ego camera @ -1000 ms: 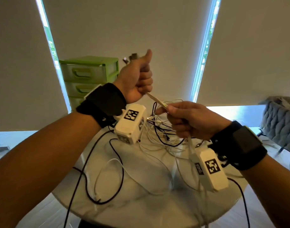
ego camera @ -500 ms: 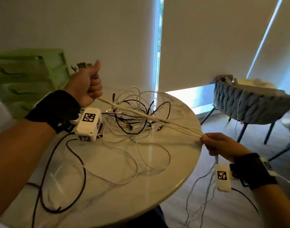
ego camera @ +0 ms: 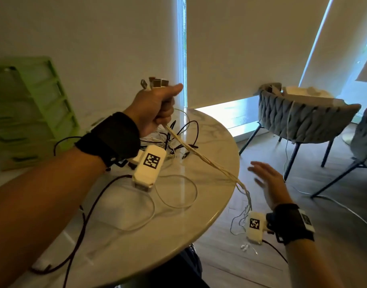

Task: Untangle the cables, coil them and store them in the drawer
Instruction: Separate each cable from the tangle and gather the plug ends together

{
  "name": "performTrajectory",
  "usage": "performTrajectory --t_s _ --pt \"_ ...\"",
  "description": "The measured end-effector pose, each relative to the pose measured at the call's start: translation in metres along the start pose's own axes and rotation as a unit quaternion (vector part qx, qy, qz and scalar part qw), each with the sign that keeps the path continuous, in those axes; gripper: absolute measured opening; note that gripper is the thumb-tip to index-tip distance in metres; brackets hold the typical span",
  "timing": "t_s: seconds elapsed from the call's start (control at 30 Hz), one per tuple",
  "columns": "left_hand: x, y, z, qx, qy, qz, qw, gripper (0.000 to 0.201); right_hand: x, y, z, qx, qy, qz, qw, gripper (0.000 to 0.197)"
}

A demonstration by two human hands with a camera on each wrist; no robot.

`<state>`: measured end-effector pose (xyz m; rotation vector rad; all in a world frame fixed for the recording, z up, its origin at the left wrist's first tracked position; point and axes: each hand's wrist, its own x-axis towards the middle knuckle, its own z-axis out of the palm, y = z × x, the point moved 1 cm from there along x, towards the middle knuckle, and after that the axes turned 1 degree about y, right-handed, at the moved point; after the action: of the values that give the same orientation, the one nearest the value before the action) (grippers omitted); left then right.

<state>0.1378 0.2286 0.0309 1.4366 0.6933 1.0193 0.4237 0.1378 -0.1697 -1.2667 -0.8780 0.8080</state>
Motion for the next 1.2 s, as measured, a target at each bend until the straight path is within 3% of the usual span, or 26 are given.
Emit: performTrajectory --t_s 0.07,0.17,0.27,0.43,0.5,0.53,0.63,0.67,0.73,0.83,0.9,0.97,1.03,1.1,1.17,1.2 --pt "0.001 -0.006 0.021 -0.012 -0.008 -0.003 1.0 0.046 -0.004 -0.038 0.023 -0.04 -0.039 -0.099 0.994 0.016" --pt "0.004 -0.014 0.054 -0.039 -0.054 0.0 0.998 0.046 -0.016 -0.088 0.067 -0.05 -0.188 -0.146 0.97 0.035" --pt "0.006 -0.02 0.072 -0.052 -0.105 -0.003 0.993 0.047 -0.027 -0.102 0.09 -0.061 -0.333 -0.067 0.939 0.029" --pt "0.004 -0.023 0.065 -0.12 -0.119 -0.031 0.985 0.051 -0.006 -0.063 0.042 0.078 -0.395 0.09 0.911 0.033" --pt "-0.001 -0.027 0.062 -0.133 -0.122 -0.035 0.983 0.052 0.01 -0.031 0.012 0.106 -0.385 0.133 0.907 0.035" --pt "-0.004 -0.03 0.06 -0.136 -0.121 -0.035 0.983 0.052 0.015 -0.015 -0.001 0.092 -0.352 0.149 0.92 0.037" --pt "-0.009 -0.036 0.056 -0.13 -0.119 -0.037 0.984 0.051 0.02 0.032 -0.037 -0.065 -0.188 0.159 0.967 0.022" --pt "-0.01 -0.037 0.055 -0.123 -0.116 -0.037 0.985 0.051 0.02 0.044 -0.045 -0.162 -0.142 0.144 0.966 0.024" --pt "-0.012 -0.039 0.056 -0.102 -0.116 -0.04 0.987 0.051 0.015 0.06 -0.052 -0.342 -0.073 0.112 0.93 0.029" --pt "-0.017 -0.042 0.059 -0.047 -0.128 -0.037 0.99 0.049 0.005 0.077 -0.049 -0.368 -0.025 0.1 0.924 0.025" --pt "-0.02 -0.043 0.059 -0.03 -0.128 -0.032 0.991 0.048 0.001 0.085 -0.042 -0.389 -0.059 0.117 0.912 0.021" --pt "-0.02 -0.042 0.056 -0.043 -0.113 -0.03 0.992 0.05 -0.004 0.079 -0.033 -0.424 -0.153 0.162 0.878 0.015" --pt "-0.019 -0.041 0.052 -0.056 -0.095 -0.029 0.993 0.05 -0.007 0.054 -0.022 -0.41 -0.236 0.196 0.859 0.041" --pt "-0.018 -0.042 0.05 -0.055 -0.092 -0.025 0.994 0.051 -0.011 0.016 -0.01 -0.355 -0.271 0.158 0.881 0.053" --pt "-0.02 -0.046 0.051 -0.055 -0.094 -0.023 0.994 0.05 -0.017 -0.02 0.003 -0.323 -0.26 0.097 0.905 0.046" --pt "-0.02 -0.048 0.053 -0.058 -0.095 -0.021 0.994 0.049 -0.021 -0.035 0.01 -0.343 -0.249 0.076 0.902 0.042"
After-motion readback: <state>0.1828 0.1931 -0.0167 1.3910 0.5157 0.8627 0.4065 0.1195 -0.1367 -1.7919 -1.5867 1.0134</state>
